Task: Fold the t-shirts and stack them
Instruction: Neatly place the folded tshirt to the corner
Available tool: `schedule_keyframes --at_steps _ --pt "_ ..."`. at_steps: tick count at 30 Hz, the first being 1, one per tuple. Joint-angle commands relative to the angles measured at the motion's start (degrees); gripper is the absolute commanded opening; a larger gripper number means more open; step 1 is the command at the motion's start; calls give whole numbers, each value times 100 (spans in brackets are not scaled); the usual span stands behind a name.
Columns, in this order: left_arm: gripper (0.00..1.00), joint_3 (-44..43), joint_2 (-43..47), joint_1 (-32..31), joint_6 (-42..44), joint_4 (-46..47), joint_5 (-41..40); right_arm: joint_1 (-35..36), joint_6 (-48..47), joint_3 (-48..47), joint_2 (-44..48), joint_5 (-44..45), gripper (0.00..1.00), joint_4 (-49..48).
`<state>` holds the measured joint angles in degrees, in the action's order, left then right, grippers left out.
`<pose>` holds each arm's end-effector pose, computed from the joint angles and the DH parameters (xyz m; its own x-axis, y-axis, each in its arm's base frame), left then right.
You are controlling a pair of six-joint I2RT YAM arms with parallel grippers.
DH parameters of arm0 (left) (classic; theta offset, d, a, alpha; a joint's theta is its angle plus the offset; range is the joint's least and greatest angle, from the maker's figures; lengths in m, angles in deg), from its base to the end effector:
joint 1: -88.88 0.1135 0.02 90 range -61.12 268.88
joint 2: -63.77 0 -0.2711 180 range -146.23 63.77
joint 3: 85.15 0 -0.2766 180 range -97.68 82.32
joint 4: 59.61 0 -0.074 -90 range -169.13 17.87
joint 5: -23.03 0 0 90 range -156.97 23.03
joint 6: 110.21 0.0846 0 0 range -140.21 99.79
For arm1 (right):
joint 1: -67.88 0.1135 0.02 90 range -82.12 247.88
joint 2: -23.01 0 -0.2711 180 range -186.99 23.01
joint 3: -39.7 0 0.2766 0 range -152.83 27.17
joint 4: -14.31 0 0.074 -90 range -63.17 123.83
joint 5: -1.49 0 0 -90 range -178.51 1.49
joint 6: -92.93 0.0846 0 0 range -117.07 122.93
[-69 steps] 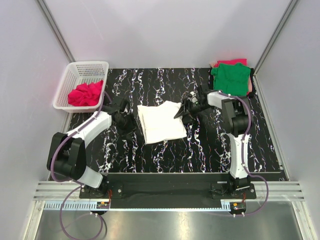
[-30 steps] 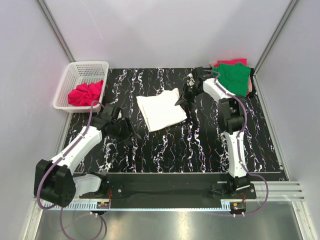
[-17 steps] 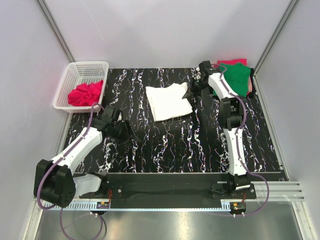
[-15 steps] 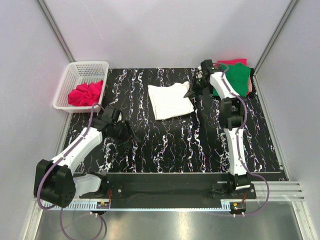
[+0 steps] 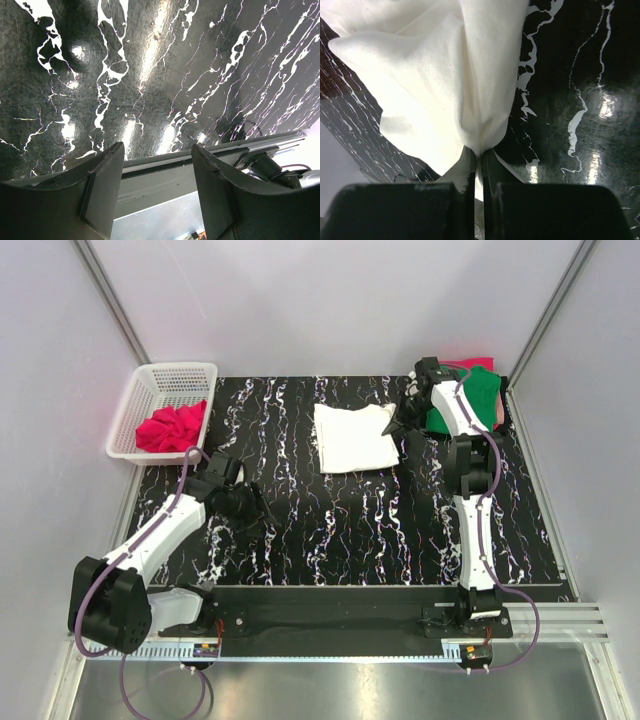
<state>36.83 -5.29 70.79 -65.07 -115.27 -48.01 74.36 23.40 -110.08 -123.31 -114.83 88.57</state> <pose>0.2343 -0.1055 0.1723 -0.9122 -0.4038 -0.0699 -0.3211 0.8101 -0.4905 0.5631 0.1017 0.1390 -0.9651 0.2059 -0.1617 0.0977 0.8562 0.5073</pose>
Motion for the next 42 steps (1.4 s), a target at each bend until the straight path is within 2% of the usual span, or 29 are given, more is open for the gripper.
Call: schedule_keyframes --at_steps 1,10,18,33,42 --pt "61 49 -11 16 127 95 64 -173 -245 -416 403 119 0 119" --pt "61 322 -64 7 311 121 213 -358 -263 -1207 78 -320 0 67" --pt "61 427 33 7 373 121 345 -446 -263 -1603 -107 -312 0 5" --pt "60 550 -152 -89 558 121 372 -1342 -237 -1656 165 -689 0 -197" --pt "60 630 -213 -283 514 130 257 -1369 -113 -1796 358 -1094 0 -355"
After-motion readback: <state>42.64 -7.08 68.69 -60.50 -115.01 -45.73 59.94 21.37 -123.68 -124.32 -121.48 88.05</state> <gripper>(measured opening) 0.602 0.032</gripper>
